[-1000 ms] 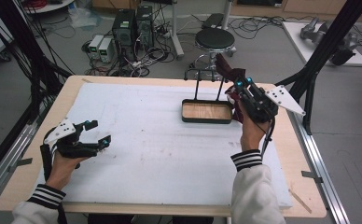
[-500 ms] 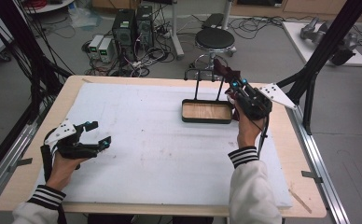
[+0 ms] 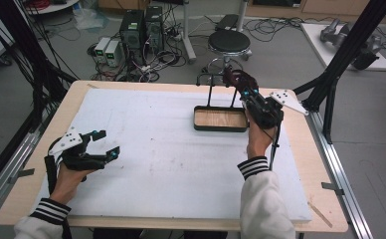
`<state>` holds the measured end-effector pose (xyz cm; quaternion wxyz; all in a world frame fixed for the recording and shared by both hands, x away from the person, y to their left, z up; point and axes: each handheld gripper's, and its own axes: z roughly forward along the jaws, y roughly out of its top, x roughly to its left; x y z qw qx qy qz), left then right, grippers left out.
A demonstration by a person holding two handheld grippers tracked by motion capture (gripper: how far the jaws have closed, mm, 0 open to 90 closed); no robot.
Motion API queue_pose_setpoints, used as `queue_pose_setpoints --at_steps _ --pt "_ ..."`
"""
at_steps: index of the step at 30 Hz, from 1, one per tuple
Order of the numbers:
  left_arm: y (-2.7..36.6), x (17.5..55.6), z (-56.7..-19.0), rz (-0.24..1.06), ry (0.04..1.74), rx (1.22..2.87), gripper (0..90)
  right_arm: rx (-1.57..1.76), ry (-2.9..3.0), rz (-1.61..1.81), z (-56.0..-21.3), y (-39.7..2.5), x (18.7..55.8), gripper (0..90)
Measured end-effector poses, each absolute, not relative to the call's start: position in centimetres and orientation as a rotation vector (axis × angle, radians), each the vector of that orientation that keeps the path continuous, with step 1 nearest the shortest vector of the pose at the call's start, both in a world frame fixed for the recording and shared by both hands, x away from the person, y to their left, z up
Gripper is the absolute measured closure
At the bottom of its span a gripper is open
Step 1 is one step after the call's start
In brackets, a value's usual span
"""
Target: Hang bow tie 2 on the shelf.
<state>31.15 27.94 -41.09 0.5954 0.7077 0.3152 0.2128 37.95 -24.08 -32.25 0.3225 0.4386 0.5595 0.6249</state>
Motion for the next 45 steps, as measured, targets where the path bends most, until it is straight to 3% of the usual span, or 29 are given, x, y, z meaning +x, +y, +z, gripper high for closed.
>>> queue_pose_setpoints --at_steps 15,45 --pt "27.4 31.1 -41.3 0.480 0.718 1.651 13.7 1.297 1.412 1.684 -35.0 -25.0 37.2 83.4" --pt "28.3 30.8 -41.7 0.490 0.739 1.640 13.7 1.464 1.592 1.548 -37.9 -24.1 39.8 85.0"
